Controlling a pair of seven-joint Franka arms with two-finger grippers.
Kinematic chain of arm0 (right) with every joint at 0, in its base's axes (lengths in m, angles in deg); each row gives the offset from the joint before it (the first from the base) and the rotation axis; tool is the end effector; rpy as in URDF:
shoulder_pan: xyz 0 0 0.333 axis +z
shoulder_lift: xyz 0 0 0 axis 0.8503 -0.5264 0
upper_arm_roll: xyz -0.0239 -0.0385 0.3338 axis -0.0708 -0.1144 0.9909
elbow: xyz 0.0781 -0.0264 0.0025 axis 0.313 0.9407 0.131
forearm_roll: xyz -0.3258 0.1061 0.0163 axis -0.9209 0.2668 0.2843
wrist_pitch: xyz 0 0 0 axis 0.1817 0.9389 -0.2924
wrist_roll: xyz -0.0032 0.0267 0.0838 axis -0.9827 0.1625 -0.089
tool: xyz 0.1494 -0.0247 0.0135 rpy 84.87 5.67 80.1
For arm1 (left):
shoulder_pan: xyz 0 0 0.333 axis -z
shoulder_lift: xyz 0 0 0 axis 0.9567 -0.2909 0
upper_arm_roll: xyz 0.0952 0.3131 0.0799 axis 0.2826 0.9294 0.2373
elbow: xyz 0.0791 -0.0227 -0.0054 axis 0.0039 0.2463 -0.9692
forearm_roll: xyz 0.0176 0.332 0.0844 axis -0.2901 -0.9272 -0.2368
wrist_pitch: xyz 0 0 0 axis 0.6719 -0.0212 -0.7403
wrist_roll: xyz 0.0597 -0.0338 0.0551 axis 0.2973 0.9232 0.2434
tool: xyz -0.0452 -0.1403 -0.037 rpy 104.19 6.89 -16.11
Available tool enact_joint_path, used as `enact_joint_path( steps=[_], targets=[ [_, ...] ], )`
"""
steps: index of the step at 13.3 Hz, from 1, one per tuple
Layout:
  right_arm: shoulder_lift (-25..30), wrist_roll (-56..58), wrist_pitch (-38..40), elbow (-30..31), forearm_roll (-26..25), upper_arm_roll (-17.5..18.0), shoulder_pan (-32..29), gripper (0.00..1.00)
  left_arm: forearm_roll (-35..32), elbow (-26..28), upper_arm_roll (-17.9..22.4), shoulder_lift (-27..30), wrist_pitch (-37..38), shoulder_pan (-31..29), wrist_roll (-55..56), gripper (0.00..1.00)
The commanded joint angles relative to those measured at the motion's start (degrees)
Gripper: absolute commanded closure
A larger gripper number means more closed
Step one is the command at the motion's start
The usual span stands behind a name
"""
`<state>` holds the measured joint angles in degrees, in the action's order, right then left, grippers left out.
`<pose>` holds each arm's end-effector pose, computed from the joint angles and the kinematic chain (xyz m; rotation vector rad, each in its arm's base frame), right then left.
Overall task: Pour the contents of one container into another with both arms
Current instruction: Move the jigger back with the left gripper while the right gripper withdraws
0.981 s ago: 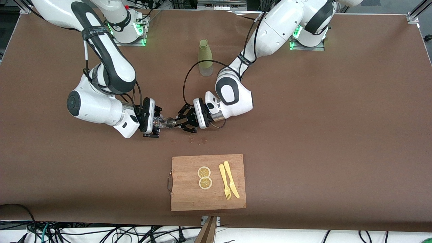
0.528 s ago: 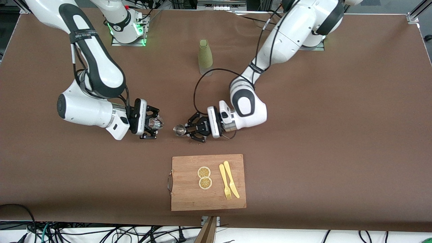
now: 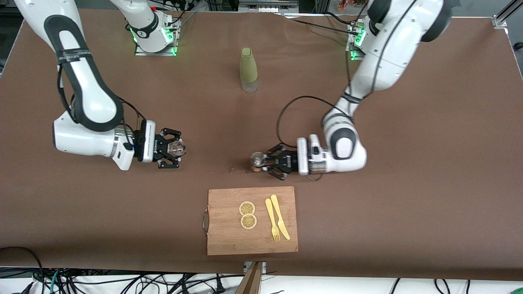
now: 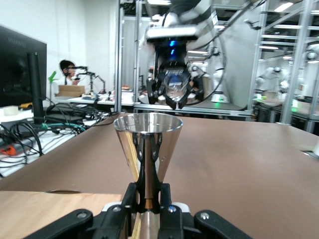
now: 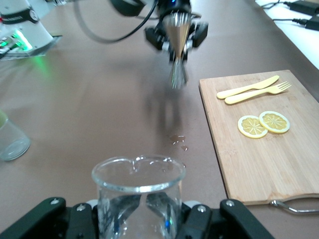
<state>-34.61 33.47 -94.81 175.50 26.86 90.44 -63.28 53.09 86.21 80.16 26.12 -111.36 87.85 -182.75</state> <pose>0.5921 0.1526 0.3157 -1.6832 -1.6379 -0.6763 0.6288 -0.3373 0.2208 1.3154 -1.2418 1.1410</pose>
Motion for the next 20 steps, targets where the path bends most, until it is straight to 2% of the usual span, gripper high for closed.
enact_joint_path(
  steps=[1, 4, 6, 8, 11, 15, 20],
  targets=[
    [-0.7, 8.5, 4.8, 1.6, 5.8, -3.1, -0.7, 0.96, -10.7, 6.9, -1.0, 4.9, 10.0, -9.4, -3.8, 1.0],
    [-4.3, 18.7, 11.6, 3.3, 13.3, -8.0, -0.8, 0.96, -23.9, 7.0, -0.8, 4.9, 20.1, -19.2, -7.0, 1.0],
    [-6.3, 22.8, 14.7, 3.3, 14.2, -9.7, -1.4, 0.96, -32.5, 6.5, 0.7, 4.1, 25.8, -23.8, -9.0, 1.0],
    [-7.9, 26.1, 17.2, 3.4, 14.2, -9.8, -3.0, 0.96, -39.9, 6.5, 1.8, 3.9, 29.8, -28.1, -11.3, 1.0],
    [-9.8, 30.8, 19.4, 3.9, 14.2, -11.8, -3.6, 0.96, -47.3, 5.5, 2.0, 1.0, 31.4, -33.2, -15.7, 1.0],
    [-12.0, 35.4, 20.0, 4.3, 14.2, -13.1, -3.7, 0.95, -50.8, 4.6, 4.3, -1.8, 31.8, -34.6, -20.3, 1.0],
    [-13.8, 37.9, 20.1, 4.9, 14.3, -14.5, -4.1, 0.95, -53.7, 4.6, 4.8, -2.6, 31.4, -36.2, -22.4, 1.0]
  ],
)
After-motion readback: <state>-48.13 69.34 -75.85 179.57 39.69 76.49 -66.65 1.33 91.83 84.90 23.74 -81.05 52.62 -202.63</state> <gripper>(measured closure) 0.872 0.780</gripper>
